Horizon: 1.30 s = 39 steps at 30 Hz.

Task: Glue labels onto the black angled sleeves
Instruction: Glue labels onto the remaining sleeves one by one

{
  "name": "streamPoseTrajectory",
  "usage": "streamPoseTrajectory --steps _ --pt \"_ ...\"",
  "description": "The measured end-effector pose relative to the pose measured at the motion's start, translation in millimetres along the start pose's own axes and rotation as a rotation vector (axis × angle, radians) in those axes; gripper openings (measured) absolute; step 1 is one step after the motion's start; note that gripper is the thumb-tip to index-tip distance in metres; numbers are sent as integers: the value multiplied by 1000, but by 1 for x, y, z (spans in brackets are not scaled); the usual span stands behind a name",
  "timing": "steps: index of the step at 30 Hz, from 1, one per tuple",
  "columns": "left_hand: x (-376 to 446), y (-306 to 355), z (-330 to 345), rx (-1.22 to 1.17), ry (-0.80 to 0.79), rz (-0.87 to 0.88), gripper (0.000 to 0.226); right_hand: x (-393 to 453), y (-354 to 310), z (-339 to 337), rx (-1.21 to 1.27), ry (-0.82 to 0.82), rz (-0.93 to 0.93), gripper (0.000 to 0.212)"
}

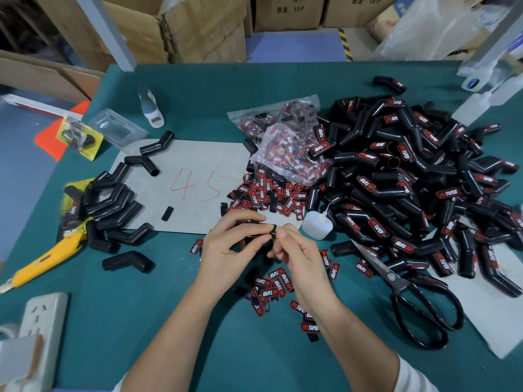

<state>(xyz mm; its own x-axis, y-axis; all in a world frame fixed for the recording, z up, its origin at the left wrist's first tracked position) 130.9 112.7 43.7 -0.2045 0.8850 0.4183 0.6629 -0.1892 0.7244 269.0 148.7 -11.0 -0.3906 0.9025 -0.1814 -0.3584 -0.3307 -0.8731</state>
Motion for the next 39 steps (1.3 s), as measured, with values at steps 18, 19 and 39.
streamPoseTrajectory --steps 18,19,39 --pt "2 0 -3 -24 5 -5 15 -1 -12 10 -73 -48 -37 30" --pt "2 -1 -3 -29 4 -6 15 -1 -13 10 -76 -47 -42 30" --pt "0 -3 -5 -124 26 -61 19 -1 -13 4 -85 -16 -66 30"
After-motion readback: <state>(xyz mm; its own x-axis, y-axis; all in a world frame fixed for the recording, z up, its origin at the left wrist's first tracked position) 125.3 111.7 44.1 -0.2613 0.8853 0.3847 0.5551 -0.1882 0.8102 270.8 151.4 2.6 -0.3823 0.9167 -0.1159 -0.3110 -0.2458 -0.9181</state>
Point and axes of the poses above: each hand's wrist, its own x-axis towards the middle knuckle, its own z-axis out of the palm, y = z × x, the point moved 9 cm from there along x, towards the middle knuckle, and after that the axes turned 15 degrees about x, right-handed, at the moved point
